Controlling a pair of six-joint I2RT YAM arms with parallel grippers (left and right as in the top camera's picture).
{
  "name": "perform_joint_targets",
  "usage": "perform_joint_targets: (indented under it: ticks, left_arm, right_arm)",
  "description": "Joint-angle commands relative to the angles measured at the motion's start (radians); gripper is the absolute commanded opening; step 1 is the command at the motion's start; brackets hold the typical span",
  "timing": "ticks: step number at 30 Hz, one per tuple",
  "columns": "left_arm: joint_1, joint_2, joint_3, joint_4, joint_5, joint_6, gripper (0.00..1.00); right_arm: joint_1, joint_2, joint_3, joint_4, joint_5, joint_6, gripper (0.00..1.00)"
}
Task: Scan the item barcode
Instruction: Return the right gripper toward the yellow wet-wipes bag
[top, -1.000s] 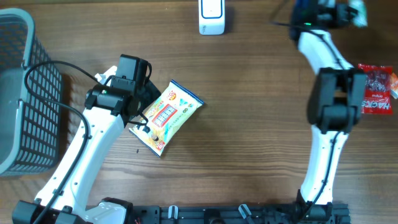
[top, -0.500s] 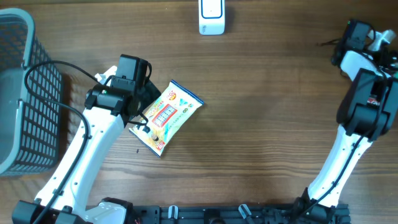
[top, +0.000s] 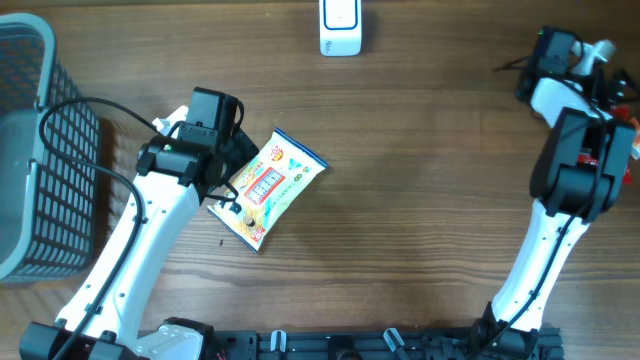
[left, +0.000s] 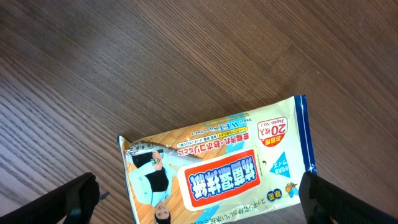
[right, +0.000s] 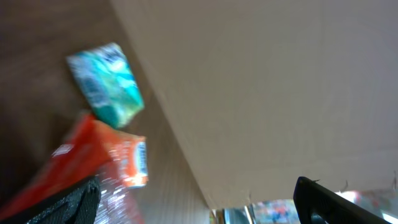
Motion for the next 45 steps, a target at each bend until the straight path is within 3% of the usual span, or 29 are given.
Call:
perform_joint_targets:
  ticks: [1,3,4,6,7,8,9,12,14,19,24,32,36,42,45]
  left_arm:
    - [0.005,0.006,0.001,0.0,-0.016,-0.008,1.0]
    - [0.005,0.006,0.001,0.0,-0.017,-0.008,1.0]
    - [0.005,0.006,0.001,0.0,-0.016,-0.008,1.0]
    - [0.005,0.006,0.001,0.0,-0.017,-0.008,1.0]
    - [0.005,0.006,0.001,0.0,-0.016,-0.008,1.0]
    - [0.005,0.006,0.001,0.0,-0.016,-0.008,1.0]
    - [0.005,0.006,0.001,0.0,-0.016,-0.008,1.0]
    - [0.005,0.006,0.001,0.0,-0.016,-0.008,1.0]
    - [0.005,0.006,0.001,0.0,-0.016,-0.008,1.0]
    - [0.005,0.006,0.001,0.0,-0.017,-0.008,1.0]
    - [0.005,0.006,0.001,0.0,-0.016,-0.008,1.0]
    - [0.005,0.006,0.001,0.0,-0.016,-0.008,1.0]
    - [0.005,0.006,0.001,0.001,-0.016,-0.01,1.0]
    - [0.005,0.006,0.001,0.037,-0.016,-0.009,1.0]
    - [0.005,0.007,0.001,0.024,0.102,-0.007,1.0]
  right_arm:
    - [0.025,-0.091,-0.002,-0.001,-0.019,0.027,1.0]
    - [0.025,-0.144,-0.002,-0.038,-0.024,0.086,1.0]
    - [0.025,-0.187,-0.002,-0.137,-0.075,0.171,1.0]
    - [0.026,-0.273,-0.002,-0.445,-0.409,0.372,1.0]
    - [0.017,-0.331,-0.002,-0.588,-0.804,0.4,1.0]
    - [-0.005,-0.375,-0.002,-0.629,-1.088,0.392,1.0]
    - [-0.018,-0.404,-0.002,-0.645,-1.201,0.42,1.0]
    - [-0.025,-0.48,-0.002,-0.734,-1.322,0.584,1.0]
    - [-0.022,-0.508,-0.002,-0.814,-1.507,0.662,1.0]
    - [0.009,-0.505,-0.034,-0.973,-2.029,0.708,1.0]
    - [0.124,-0.505,-0.132,-0.964,-2.074,0.711,1.0]
    - [0.405,-0.505,-0.311,-0.649,-2.055,0.983,1.0]
    - [0.467,-0.505,-0.311,-0.62,-2.032,1.1,1.0]
    - [0.485,-0.505,-0.311,-0.616,-2.028,1.1,1.0]
    - [0.485,-0.505,-0.311,-0.615,-2.028,1.1,1.0]
